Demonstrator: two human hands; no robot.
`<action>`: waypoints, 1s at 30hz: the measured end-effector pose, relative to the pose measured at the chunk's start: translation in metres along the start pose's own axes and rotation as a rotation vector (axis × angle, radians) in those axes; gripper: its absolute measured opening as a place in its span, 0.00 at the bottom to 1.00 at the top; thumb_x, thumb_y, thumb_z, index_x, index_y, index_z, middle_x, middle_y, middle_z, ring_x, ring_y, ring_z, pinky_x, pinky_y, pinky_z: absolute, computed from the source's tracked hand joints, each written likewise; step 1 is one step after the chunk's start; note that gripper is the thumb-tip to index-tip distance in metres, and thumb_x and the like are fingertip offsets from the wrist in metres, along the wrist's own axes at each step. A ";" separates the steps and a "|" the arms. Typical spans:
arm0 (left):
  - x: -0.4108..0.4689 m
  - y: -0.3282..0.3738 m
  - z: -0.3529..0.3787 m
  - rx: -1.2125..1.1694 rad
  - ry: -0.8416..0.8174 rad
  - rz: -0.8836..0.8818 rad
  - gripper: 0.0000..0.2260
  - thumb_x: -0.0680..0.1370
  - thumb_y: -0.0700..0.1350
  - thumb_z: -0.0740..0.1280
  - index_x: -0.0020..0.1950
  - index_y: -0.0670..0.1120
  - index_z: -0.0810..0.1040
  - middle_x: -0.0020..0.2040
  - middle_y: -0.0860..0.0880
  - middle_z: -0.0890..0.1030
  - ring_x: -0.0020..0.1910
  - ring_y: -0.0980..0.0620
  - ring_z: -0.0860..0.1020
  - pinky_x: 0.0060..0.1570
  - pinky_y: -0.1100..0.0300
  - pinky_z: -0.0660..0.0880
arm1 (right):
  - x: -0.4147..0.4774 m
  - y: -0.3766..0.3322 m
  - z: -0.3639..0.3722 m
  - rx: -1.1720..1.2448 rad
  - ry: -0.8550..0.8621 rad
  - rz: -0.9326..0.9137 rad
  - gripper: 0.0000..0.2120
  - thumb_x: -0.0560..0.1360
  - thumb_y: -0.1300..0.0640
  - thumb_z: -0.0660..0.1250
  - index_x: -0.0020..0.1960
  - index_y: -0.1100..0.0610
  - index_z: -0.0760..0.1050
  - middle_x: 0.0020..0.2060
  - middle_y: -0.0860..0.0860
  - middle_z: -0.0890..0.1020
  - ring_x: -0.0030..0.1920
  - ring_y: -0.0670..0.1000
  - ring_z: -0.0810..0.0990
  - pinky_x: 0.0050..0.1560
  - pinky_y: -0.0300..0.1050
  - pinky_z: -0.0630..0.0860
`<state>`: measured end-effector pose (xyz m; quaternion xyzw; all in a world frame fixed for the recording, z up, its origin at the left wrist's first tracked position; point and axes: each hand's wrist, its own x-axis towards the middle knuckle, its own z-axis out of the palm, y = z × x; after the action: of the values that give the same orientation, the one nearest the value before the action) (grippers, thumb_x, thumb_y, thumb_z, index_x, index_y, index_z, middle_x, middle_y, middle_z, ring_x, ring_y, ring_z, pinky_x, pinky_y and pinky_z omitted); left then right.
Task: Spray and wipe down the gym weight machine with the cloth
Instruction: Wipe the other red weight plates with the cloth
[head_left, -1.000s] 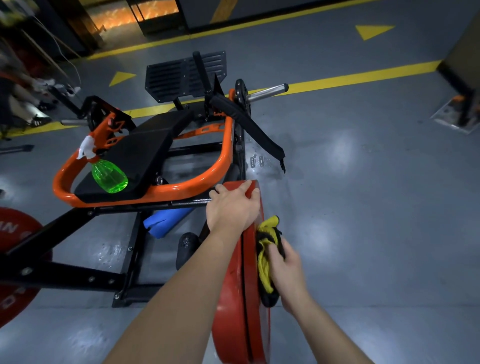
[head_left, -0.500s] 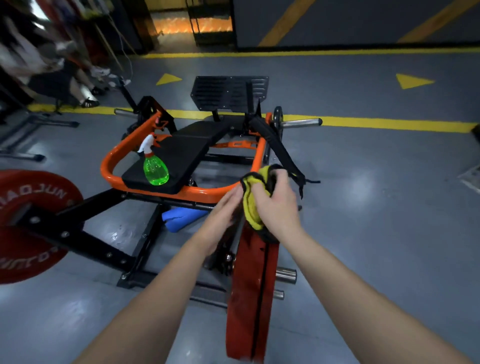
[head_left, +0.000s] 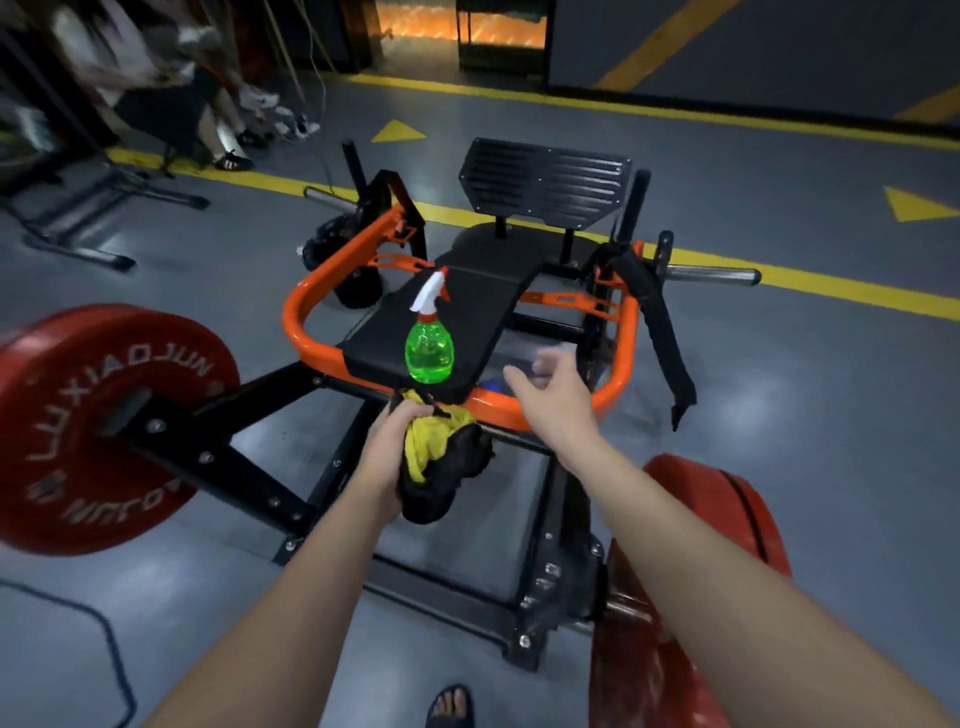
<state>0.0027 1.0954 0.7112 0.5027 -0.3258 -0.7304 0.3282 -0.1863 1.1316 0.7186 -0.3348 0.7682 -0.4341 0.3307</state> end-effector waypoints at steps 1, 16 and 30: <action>0.006 0.009 -0.011 -0.016 -0.004 0.003 0.21 0.73 0.47 0.69 0.62 0.37 0.79 0.52 0.38 0.83 0.47 0.42 0.83 0.47 0.55 0.80 | 0.009 -0.002 0.016 -0.017 -0.021 -0.029 0.31 0.76 0.44 0.73 0.73 0.56 0.67 0.68 0.52 0.75 0.68 0.52 0.74 0.68 0.46 0.70; 0.087 0.055 -0.086 -0.046 -0.167 0.040 0.20 0.69 0.46 0.68 0.59 0.42 0.80 0.49 0.42 0.83 0.46 0.44 0.83 0.44 0.56 0.81 | 0.156 -0.023 0.171 0.033 -0.082 0.065 0.43 0.75 0.40 0.73 0.82 0.48 0.55 0.73 0.50 0.74 0.72 0.55 0.72 0.69 0.53 0.70; 0.036 0.030 0.027 -0.061 -0.277 0.021 0.16 0.69 0.46 0.67 0.55 0.43 0.80 0.44 0.44 0.82 0.43 0.45 0.82 0.45 0.57 0.80 | 0.046 -0.024 0.008 0.128 0.017 -0.063 0.12 0.80 0.48 0.62 0.46 0.54 0.79 0.37 0.50 0.79 0.40 0.51 0.79 0.45 0.49 0.72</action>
<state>-0.0287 1.0527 0.7244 0.3837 -0.3509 -0.7988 0.3026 -0.2007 1.0814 0.7269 -0.3335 0.7307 -0.4953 0.3310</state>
